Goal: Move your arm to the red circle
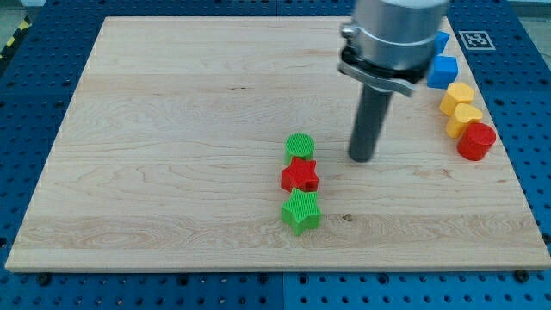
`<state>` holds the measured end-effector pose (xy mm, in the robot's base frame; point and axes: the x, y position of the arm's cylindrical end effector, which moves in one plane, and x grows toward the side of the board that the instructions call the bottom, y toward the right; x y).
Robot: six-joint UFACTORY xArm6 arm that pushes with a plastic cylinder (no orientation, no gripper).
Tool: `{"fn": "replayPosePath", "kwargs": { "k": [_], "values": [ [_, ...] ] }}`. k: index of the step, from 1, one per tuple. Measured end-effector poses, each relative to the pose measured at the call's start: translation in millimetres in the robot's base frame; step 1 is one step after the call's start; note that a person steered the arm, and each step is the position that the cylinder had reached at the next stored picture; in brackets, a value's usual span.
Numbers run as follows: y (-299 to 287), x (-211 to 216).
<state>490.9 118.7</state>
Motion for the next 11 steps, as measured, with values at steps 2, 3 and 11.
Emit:
{"fn": "replayPosePath", "kwargs": {
  "k": [2,3,11],
  "values": [
    [8.7,4.2],
    [57.7,29.9],
    [214.0,-6.2]
  ]
}}
